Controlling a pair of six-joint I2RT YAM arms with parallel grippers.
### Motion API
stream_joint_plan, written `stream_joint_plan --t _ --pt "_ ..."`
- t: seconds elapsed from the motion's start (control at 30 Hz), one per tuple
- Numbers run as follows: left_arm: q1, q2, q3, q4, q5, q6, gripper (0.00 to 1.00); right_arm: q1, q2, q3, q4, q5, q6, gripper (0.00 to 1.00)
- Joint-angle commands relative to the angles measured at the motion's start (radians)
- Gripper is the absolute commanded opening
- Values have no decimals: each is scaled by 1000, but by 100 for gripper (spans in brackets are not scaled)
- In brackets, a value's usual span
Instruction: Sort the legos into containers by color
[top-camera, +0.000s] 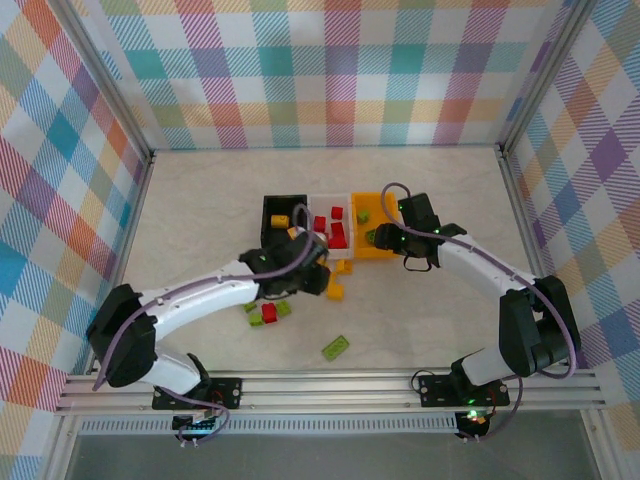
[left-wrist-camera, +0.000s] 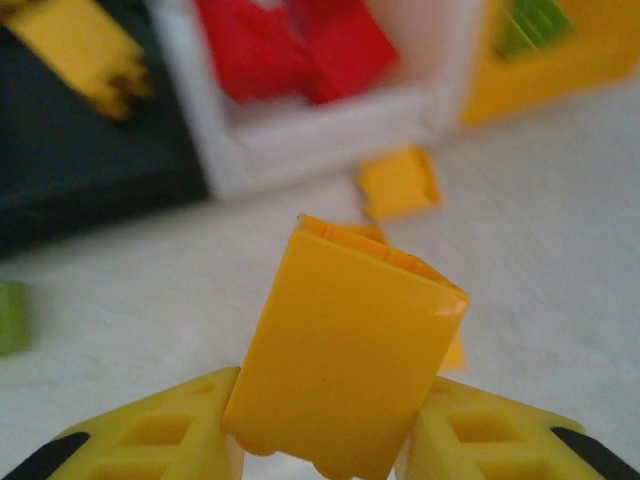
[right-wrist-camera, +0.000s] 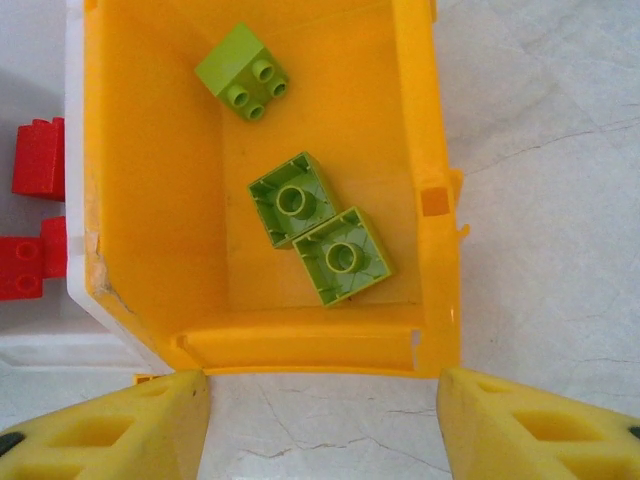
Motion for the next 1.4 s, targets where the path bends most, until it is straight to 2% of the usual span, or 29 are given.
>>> stream_joint_plan --t 0.0,0.1,0.23,0.4,0.5,0.6,0.77,0.93,1.0,1.2,1.37 --pt "114 57 57 45 -12 6 39 -5 -12 -15 30 -30 9 62" --pt "187 150 138 52 2 -3 39 -3 -24 -22 23 -33 5 62" --pt "225 267 259 18 -12 -3 38 13 -68 -51 15 -54 2 62" --pt "263 382 369 -29 -11 -30 39 109 -169 -134 -5 -73 5 63" --pt "266 407 396 -40 -2 -33 47 191 -217 -176 -29 -85 2 65" --pt "266 388 399 -33 15 -41 63 284 -226 -199 -46 -95 5 66" --pt "266 290 390 -25 68 -57 83 440 -170 -222 -55 -87 22 67" --pt "258 115 329 -4 153 -83 93 593 -74 -209 -60 -43 33 69" --pt "244 36 286 -2 170 -91 100 647 -36 -195 -60 -28 42 69" --pt "208 -203 86 -12 157 -126 100 782 50 -156 -78 18 69 70" --pt "208 -401 -104 6 160 -181 100 851 100 -134 -99 54 88 73"
